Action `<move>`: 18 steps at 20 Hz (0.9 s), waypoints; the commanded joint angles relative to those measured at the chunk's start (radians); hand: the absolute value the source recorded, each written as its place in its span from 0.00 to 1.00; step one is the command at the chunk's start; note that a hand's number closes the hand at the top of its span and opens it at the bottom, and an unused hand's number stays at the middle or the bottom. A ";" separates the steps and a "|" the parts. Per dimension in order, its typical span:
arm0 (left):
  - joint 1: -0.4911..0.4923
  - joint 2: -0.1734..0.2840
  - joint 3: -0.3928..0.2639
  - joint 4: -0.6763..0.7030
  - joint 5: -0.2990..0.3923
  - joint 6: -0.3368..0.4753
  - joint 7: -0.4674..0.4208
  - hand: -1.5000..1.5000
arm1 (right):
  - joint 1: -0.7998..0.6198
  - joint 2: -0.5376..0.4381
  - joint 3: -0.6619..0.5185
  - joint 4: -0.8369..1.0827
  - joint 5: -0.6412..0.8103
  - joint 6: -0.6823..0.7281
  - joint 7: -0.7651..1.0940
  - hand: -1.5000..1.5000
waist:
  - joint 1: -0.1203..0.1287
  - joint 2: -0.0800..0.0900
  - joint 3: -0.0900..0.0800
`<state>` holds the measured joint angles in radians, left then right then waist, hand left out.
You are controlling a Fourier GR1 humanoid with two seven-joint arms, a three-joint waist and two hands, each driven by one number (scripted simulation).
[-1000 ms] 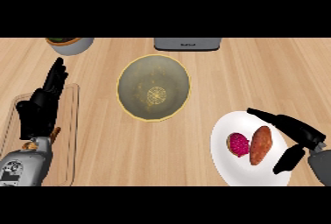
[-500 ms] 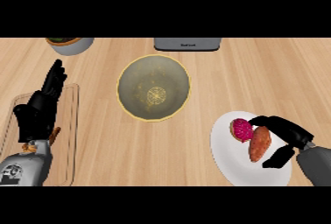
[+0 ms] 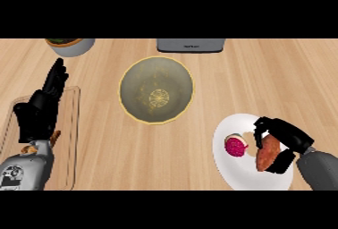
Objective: Pick the sweet potato from the plate and place it in the bowl
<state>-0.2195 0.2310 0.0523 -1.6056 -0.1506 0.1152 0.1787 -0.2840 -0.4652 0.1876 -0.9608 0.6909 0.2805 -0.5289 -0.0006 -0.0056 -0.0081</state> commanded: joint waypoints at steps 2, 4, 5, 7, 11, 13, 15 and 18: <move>-0.002 -0.031 -0.030 -0.062 -0.039 0.017 0.066 0.50 | -0.017 0.023 -0.031 0.010 0.001 0.016 -0.044 1.00 | 0.005 0.005 0.009; -0.016 -0.018 0.010 -0.017 -0.021 -0.003 0.024 0.50 | 0.066 -0.011 -0.053 -0.111 0.000 0.016 -0.057 1.00 | -0.001 0.005 0.008; 0.083 -0.010 0.012 -0.039 0.000 -0.023 -0.045 0.50 | 0.081 -0.066 -0.071 -0.188 -0.035 0.055 -0.065 1.00 | -0.002 0.003 0.008; -0.014 -0.012 0.009 -0.016 -0.018 0.005 0.041 0.50 | 0.092 0.241 0.150 -0.314 0.092 -0.051 0.190 1.00 | -0.016 -0.008 0.005; -0.013 -0.016 -0.023 -0.009 -0.018 -0.022 0.010 0.50 | 0.038 0.448 0.333 -0.328 0.188 -0.057 0.299 1.00 | 0.058 -0.016 -0.003; -0.012 -0.020 -0.027 0.004 -0.018 -0.024 0.013 0.50 | 0.039 0.457 0.406 -0.369 0.172 -0.074 0.395 1.00 | 0.058 -0.015 0.001; -0.013 -0.015 -0.029 -0.001 -0.021 -0.027 0.008 0.50 | 0.062 0.460 0.450 -0.423 0.099 -0.133 0.476 1.00 | 0.062 -0.016 0.007; -0.022 -0.025 -0.028 0.007 -0.022 -0.016 0.014 0.50 | 0.104 0.463 0.554 -0.530 0.039 -0.267 0.586 1.00 | 0.042 -0.017 0.009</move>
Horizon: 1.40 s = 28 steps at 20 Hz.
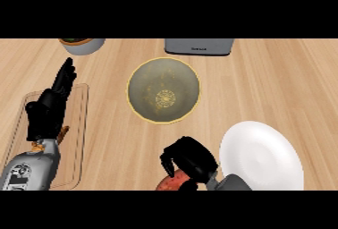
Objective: Pick the sweet potato from the plate and place it in the bowl
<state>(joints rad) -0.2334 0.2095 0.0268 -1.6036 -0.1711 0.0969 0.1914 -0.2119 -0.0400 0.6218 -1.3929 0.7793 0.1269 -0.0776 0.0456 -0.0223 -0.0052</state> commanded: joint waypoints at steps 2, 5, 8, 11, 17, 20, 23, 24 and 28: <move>0.013 0.000 0.002 0.004 -0.002 0.002 -0.007 0.50 | 0.051 0.038 0.182 -0.163 -0.064 -0.203 0.226 1.00 | -0.003 -0.003 0.005; -0.014 0.006 0.013 0.007 0.003 0.002 0.016 0.50 | 0.053 0.039 0.270 -0.237 -0.039 -0.335 0.382 1.00 | -0.023 -0.004 0.004; 0.007 -0.001 0.007 0.021 -0.018 0.019 -0.001 0.50 | 0.010 0.040 0.330 -0.289 0.038 -0.430 0.558 1.00 | -0.032 -0.004 0.001; -0.012 0.009 0.021 0.007 0.003 0.006 0.002 0.50 | -0.031 0.040 0.392 -0.323 0.092 -0.526 0.748 1.00 | -0.028 0.002 0.001; -0.013 -0.017 -0.001 0.022 -0.012 0.018 -0.012 0.50 | -0.267 0.040 0.421 -0.284 0.124 -0.666 1.060 1.00 | -0.006 0.019 0.002; -0.025 -0.008 0.007 0.028 0.008 -0.005 -0.021 0.50 | -0.399 0.040 0.365 -0.202 0.118 -0.763 1.126 1.00 | 0.004 0.024 0.003; -0.013 -0.012 0.011 0.064 0.004 -0.001 -0.071 0.50 | -0.541 0.040 0.303 -0.104 0.077 -0.817 1.163 1.00 | 0.007 0.028 0.003; -0.015 0.000 0.021 0.051 0.010 -0.009 -0.063 0.50 | -0.590 0.040 0.252 -0.056 0.049 -0.809 1.156 1.00 | 0.009 0.029 0.003; 0.013 -0.008 0.010 0.003 0.009 -0.011 -0.027 0.50 | -0.689 0.040 0.223 0.135 -0.001 -0.895 1.089 1.00 | 0.002 0.027 0.004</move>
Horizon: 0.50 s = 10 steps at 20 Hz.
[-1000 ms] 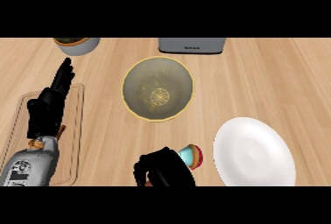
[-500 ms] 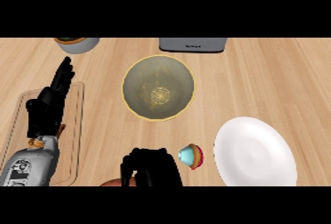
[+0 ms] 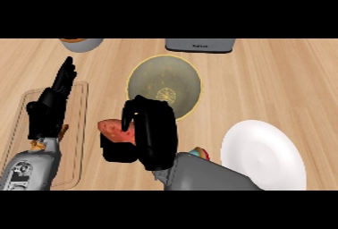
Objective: Pick the sweet potato from the plate and place it in the bowl
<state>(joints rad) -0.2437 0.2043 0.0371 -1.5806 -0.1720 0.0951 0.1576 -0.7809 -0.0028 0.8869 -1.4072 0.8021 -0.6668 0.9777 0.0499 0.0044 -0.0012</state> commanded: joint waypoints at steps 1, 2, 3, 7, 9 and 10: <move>-0.006 0.011 0.019 0.006 0.006 -0.005 0.012 0.50 | -0.106 0.003 -0.028 0.218 -0.009 -0.150 -0.012 1.00 | -0.005 0.003 0.001; 0.017 0.007 0.000 -0.056 -0.002 -0.006 0.026 0.50 | -0.141 0.003 -0.063 0.225 -0.022 -0.118 0.002 1.00 | -0.010 -0.001 0.001; -0.018 -0.035 -0.018 0.015 -0.032 0.037 0.010 0.50 | -0.144 0.003 -0.045 0.299 -0.023 -0.158 -0.035 1.00 | -0.012 0.005 0.001; 0.021 -0.005 0.001 -0.025 -0.013 0.007 -0.012 0.50 | -0.205 0.003 -0.124 0.497 0.000 -0.097 -0.133 1.00 | -0.013 0.004 0.001; -0.009 -0.020 -0.003 0.015 -0.034 0.030 -0.016 0.50 | -0.212 0.003 -0.130 0.587 -0.005 -0.134 -0.156 1.00 | -0.016 0.007 0.001; -0.001 0.013 0.038 0.020 0.011 -0.007 -0.017 0.50 | -0.206 0.003 -0.150 0.645 -0.014 -0.159 -0.222 1.00 | -0.011 0.010 0.001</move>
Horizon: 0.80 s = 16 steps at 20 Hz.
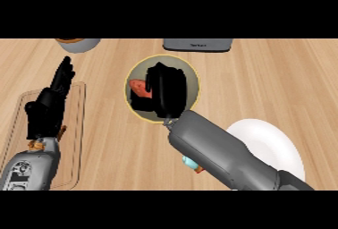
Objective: Pick the sweet potato from the plate and place it in the bowl
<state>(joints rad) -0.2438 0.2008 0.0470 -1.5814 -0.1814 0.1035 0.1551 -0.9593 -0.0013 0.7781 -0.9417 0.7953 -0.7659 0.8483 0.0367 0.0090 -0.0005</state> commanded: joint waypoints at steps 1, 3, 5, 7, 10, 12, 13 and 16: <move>-0.030 -0.007 0.006 0.030 0.008 -0.006 0.001 0.50 | -0.068 0.001 -0.029 0.179 -0.029 -0.053 -0.044 1.00 | -0.003 0.000 0.000; 0.009 -0.004 -0.011 -0.034 -0.011 -0.001 0.017 0.50 | -0.117 0.001 -0.113 0.296 -0.061 -0.047 -0.159 1.00 | 0.008 0.003 0.001; -0.062 -0.030 -0.019 0.035 -0.027 0.023 0.008 0.50 | -0.073 0.001 -0.100 0.365 -0.094 -0.122 -0.203 1.00 | 0.011 0.011 0.001; 0.021 -0.007 -0.021 -0.044 0.001 -0.022 -0.003 0.50 | -0.073 0.001 -0.152 0.372 -0.179 -0.143 -0.251 1.00 | 0.034 0.011 0.001; -0.028 -0.018 -0.007 0.008 0.013 -0.018 -0.012 0.50 | -0.072 0.001 -0.232 0.385 -0.314 -0.060 -0.357 0.00 | 0.034 0.019 0.002; -0.010 -0.036 -0.028 -0.018 -0.012 0.006 0.009 0.50 | -0.014 0.001 -0.269 0.384 -0.373 -0.060 -0.488 0.00 | 0.040 0.024 0.003; -0.028 -0.015 -0.019 -0.010 -0.009 -0.009 -0.001 0.50 | -0.036 0.001 -0.283 0.382 -0.414 -0.019 -0.519 0.00 | 0.038 0.021 0.003; -0.036 -0.029 -0.022 0.003 -0.017 0.005 -0.003 0.50 | -0.024 0.001 -0.350 0.385 -0.488 -0.007 -0.681 0.00 | 0.038 0.026 0.004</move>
<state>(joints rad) -0.2722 0.1836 0.0307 -1.5851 -0.1842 0.0918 0.1570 -1.0030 0.0000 0.5041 -0.5700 0.4099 -0.8014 0.3447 0.0759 0.0311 0.0022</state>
